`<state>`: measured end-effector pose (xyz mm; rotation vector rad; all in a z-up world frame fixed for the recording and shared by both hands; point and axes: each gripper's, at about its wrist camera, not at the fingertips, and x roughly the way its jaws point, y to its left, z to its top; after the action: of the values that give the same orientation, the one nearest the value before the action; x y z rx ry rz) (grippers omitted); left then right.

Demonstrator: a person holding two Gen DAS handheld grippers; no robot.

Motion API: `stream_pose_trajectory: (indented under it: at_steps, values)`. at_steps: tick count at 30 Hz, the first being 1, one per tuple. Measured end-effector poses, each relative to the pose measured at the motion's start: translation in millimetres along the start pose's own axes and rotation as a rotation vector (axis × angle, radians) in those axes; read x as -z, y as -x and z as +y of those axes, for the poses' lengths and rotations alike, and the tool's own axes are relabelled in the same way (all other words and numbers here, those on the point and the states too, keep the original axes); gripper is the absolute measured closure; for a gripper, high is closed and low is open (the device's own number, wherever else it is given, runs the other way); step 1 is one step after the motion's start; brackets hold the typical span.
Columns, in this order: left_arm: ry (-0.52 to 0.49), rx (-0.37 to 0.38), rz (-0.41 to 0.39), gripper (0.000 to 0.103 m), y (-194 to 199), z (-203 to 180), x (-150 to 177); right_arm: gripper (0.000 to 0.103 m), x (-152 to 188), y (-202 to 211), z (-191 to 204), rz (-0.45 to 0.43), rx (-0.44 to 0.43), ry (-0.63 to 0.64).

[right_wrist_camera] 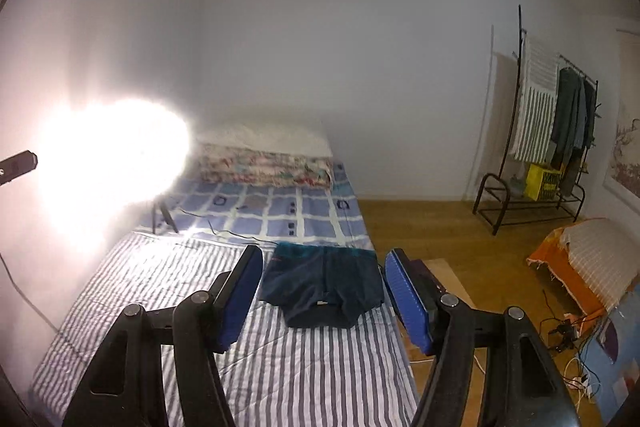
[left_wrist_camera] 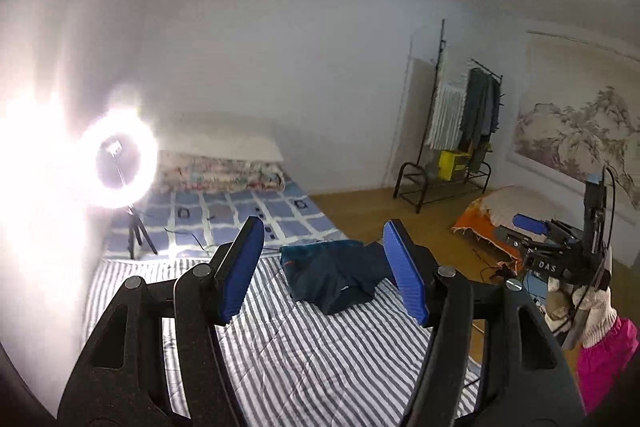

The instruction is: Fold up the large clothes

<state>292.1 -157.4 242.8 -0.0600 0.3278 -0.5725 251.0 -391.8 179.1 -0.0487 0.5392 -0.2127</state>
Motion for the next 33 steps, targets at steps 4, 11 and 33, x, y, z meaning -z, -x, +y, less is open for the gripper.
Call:
stream_pose_trajectory:
  at_steps: [4, 11, 33]
  values:
    - [-0.010, 0.030, 0.004, 0.038, 50.5, -10.9, 7.8, 0.036, 5.9, 52.4, 3.7, -0.031, -0.014, -0.031]
    - [0.015, 0.054, 0.023, 0.038, 93.2, -7.6, 46.2, 0.036, 32.9, 103.6, 17.7, -0.034, -0.018, -0.039]
    - [0.081, -0.012, 0.221, 0.024, 13.2, 19.8, 246.5, 0.021, 202.7, 22.7, 91.9, 0.139, 0.062, -0.071]
